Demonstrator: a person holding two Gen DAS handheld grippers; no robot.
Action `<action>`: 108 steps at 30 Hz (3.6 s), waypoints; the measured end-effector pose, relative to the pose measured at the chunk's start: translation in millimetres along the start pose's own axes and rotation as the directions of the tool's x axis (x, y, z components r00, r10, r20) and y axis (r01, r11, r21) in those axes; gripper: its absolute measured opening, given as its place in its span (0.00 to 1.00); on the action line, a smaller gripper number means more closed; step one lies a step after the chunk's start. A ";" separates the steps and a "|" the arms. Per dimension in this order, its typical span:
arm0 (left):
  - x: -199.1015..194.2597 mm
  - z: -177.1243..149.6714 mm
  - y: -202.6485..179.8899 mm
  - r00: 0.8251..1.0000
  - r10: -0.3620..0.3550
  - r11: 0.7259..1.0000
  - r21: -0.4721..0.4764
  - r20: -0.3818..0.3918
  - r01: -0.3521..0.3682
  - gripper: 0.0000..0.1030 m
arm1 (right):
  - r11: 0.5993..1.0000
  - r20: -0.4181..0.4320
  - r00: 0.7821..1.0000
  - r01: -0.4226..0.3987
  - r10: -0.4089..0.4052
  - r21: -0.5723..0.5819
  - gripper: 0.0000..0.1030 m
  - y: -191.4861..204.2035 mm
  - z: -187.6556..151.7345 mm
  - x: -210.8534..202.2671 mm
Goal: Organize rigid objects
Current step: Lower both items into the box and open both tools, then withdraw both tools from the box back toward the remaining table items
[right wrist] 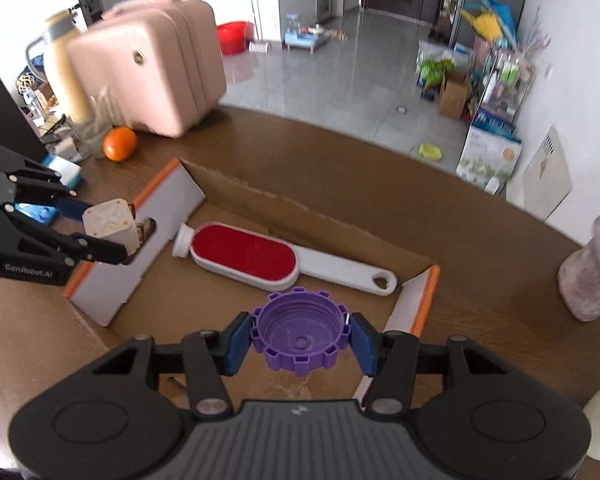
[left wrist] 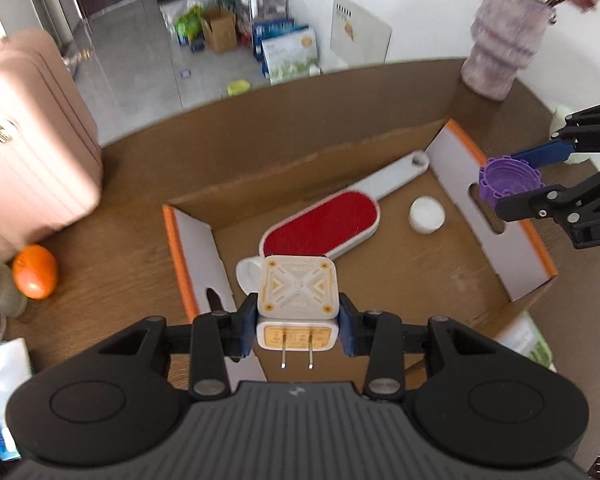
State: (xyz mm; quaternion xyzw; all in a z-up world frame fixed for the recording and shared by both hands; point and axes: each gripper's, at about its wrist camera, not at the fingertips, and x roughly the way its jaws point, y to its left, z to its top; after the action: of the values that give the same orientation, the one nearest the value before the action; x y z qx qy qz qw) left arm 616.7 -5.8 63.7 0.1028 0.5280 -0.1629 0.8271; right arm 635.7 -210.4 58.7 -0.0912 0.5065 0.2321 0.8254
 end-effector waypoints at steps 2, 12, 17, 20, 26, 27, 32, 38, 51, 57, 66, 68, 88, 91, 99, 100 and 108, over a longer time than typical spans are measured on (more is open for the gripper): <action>17.2 -0.2 1.9 1.000 -0.014 1.000 -0.002 -0.026 0.014 0.38 | 1.000 -0.027 1.000 -0.012 0.012 0.006 0.50 -1.4 0.2 23.4; 84.2 -10.6 -0.3 0.990 -0.015 1.000 0.008 -0.143 0.016 0.38 | 0.999 -0.147 0.989 -0.032 0.028 -0.026 0.50 11.8 -5.0 105.7; 93.9 -10.1 3.8 0.987 -0.017 1.000 0.000 -0.163 0.017 0.39 | 0.999 -0.167 0.986 -0.018 0.012 -0.038 0.51 13.5 -7.6 115.4; 93.9 -9.0 8.4 0.987 -0.019 1.000 -0.017 -0.162 0.016 0.41 | 0.999 -0.174 0.985 -0.016 0.010 -0.036 0.52 13.0 -9.0 118.5; 79.4 -6.6 6.5 0.988 -0.012 1.000 -0.017 -0.156 0.010 0.49 | 1.000 -0.158 0.987 -0.001 -0.004 -0.031 0.58 14.4 -9.0 107.4; 72.7 -6.3 5.9 0.989 -0.010 1.000 -0.016 -0.149 0.008 0.49 | 0.999 -0.139 0.990 0.007 -0.011 -0.033 0.59 15.3 -7.9 93.9; 26.5 -6.7 3.6 0.996 0.012 1.000 -0.023 -0.092 -0.014 0.50 | 0.999 -0.087 0.995 0.038 -0.041 -0.038 0.61 21.0 -7.2 48.7; -53.3 -16.3 -9.8 0.999 0.040 0.999 -0.015 0.016 -0.039 0.51 | 0.995 -0.015 0.997 0.081 -0.082 -0.056 0.65 37.6 -8.4 -13.8; -214.8 -71.7 -44.9 0.963 0.120 0.993 -0.030 0.240 -0.116 0.59 | 0.977 0.193 0.966 0.192 -0.171 -0.091 0.76 91.4 -47.1 -184.4; -275.2 -109.8 -67.7 0.897 0.114 0.993 -0.031 0.427 -0.112 0.84 | 0.969 0.293 0.936 0.230 -0.196 -0.086 0.81 118.9 -82.8 -245.8; -329.3 -176.8 -112.8 0.709 0.160 0.984 -0.057 0.687 -0.167 1.00 | 0.954 0.464 0.857 0.290 -0.225 -0.073 0.92 148.2 -142.7 -298.1; -334.5 -191.9 -121.2 0.672 0.167 0.983 -0.065 0.721 -0.174 1.00 | 0.952 0.515 0.826 0.302 -0.231 -0.058 0.96 153.7 -157.4 -308.2; -274.6 -369.7 -169.3 0.362 0.257 0.960 -0.193 0.896 -0.203 1.00 | 0.955 0.870 0.438 0.275 -0.226 0.110 1.00 183.3 -366.1 -284.9; -252.2 -404.4 -174.2 0.312 0.297 0.947 -0.237 0.902 -0.218 1.00 | 0.958 0.873 0.424 0.251 -0.239 0.140 1.00 184.4 -390.3 -273.8; -202.4 -471.0 -185.7 0.245 0.369 0.922 -0.320 0.897 -0.217 1.00 | 0.936 0.881 0.334 0.227 -0.335 0.270 1.00 200.2 -496.1 -199.0; -195.7 -478.6 -185.9 0.263 0.364 0.927 -0.319 0.893 -0.198 1.00 | 0.935 0.874 0.349 0.232 -0.337 0.268 1.00 202.5 -503.1 -189.8; -131.3 -513.7 -197.5 0.463 0.319 0.946 -0.249 0.827 -0.207 1.00 | 0.935 0.792 0.496 0.217 -0.354 0.282 1.00 214.4 -531.0 -137.3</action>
State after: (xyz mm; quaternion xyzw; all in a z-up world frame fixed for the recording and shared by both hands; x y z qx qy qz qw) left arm 59.5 8.2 -33.3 0.0420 0.0347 -0.0327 0.9980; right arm 60.2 -267.4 -52.3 0.0069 0.0474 0.0697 0.9964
